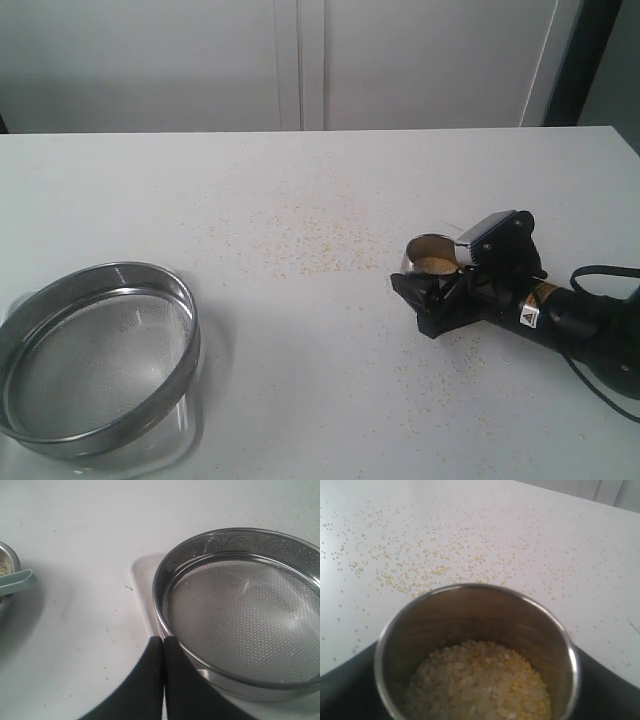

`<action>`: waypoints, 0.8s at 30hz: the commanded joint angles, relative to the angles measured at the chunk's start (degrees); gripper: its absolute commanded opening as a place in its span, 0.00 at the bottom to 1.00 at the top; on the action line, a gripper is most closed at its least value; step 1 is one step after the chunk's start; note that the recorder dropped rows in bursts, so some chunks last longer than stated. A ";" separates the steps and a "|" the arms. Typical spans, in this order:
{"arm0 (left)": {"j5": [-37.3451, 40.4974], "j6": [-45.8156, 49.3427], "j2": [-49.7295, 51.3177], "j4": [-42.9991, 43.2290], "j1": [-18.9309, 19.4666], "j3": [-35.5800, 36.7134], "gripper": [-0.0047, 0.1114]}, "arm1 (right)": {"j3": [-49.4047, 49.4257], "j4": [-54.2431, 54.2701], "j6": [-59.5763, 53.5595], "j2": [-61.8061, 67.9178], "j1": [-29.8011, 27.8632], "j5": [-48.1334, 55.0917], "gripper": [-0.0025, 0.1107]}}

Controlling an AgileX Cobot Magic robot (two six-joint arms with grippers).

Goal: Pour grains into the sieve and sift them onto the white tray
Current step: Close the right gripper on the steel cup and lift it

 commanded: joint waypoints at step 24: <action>-0.11 0.03 -0.29 -0.50 0.12 0.28 0.04 | -0.07 -1.70 1.50 -10.81 0.09 10.03 0.02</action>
